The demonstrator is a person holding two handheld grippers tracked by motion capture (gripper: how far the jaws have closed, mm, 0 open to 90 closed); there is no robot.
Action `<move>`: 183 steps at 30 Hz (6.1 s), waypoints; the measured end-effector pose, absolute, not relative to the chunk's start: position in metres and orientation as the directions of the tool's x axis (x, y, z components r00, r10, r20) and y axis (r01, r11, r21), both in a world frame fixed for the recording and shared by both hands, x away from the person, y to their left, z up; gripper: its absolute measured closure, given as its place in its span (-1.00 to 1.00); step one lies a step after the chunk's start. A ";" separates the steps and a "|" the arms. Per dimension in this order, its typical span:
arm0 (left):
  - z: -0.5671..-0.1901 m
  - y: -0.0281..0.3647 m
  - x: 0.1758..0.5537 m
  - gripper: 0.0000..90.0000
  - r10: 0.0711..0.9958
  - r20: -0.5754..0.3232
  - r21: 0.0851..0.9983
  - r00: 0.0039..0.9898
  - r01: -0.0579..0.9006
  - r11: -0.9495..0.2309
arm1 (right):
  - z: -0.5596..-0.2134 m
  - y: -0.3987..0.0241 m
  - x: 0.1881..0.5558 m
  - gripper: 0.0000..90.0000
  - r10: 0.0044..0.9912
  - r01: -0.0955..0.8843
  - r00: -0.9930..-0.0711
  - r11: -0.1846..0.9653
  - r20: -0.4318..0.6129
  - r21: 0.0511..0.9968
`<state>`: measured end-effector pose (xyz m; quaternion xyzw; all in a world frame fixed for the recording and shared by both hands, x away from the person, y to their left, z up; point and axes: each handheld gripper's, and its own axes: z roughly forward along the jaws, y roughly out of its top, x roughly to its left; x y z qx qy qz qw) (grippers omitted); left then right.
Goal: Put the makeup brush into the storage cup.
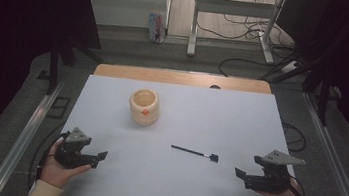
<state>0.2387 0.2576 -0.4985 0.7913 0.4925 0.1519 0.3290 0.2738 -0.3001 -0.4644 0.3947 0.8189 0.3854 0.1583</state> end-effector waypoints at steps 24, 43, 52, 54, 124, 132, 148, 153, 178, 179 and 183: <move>-0.494 0.257 0.236 -0.52 0.866 -0.069 0.687 0.496 0.653 -0.319 | -0.465 -0.303 0.276 -0.67 0.778 0.533 -0.627 0.380 0.050 0.756; -0.491 0.255 0.237 -0.52 0.857 -0.053 0.688 0.513 0.640 -0.341 | -0.467 -0.305 0.275 -0.66 0.778 0.535 -0.627 0.391 0.041 0.749; -0.490 0.253 0.236 -0.51 0.849 -0.053 0.689 0.525 0.635 -0.350 | -0.465 -0.303 0.275 -0.65 0.773 0.531 -0.634 0.399 0.038 0.748; -0.490 0.252 0.236 -0.51 0.851 -0.055 0.690 0.523 0.636 -0.346 | -0.464 -0.302 0.275 -0.65 0.771 0.529 -0.636 0.403 0.035 0.747; -0.494 0.248 0.238 -0.51 0.833 -0.055 0.668 0.551 0.640 -0.379 | -0.448 -0.185 0.347 -0.33 0.524 0.407 -0.851 0.709 -0.044 0.576; -0.494 0.248 0.238 -0.51 0.831 -0.054 0.666 0.554 0.640 -0.383 | -0.458 -0.169 0.357 -0.26 0.484 0.395 -0.874 0.751 -0.034 0.529; -0.494 0.248 0.237 -0.51 0.832 -0.057 0.665 0.552 0.643 -0.381 | -0.467 -0.162 0.362 -0.21 0.463 0.393 -0.886 0.780 -0.026 0.487; -0.494 0.248 0.238 -0.51 0.832 -0.057 0.664 0.552 0.643 -0.381 | -0.468 -0.159 0.363 -0.19 0.461 0.396 -0.887 0.788 -0.026 0.472; -0.494 0.248 0.238 -0.51 0.832 -0.061 0.665 0.552 0.644 -0.379 | -0.485 -0.138 0.376 0.22 0.393 0.367 -0.919 0.878 -0.024 0.309; -0.494 0.248 0.238 -0.51 0.831 -0.062 0.665 0.552 0.644 -0.378 | -0.485 -0.138 0.376 0.22 0.393 0.367 -0.919 0.878 -0.024 0.309; -0.494 0.249 0.238 -0.51 0.832 -0.063 0.665 0.552 0.644 -0.377 | -0.487 -0.135 0.378 0.35 0.378 0.356 -0.925 0.893 -0.029 0.276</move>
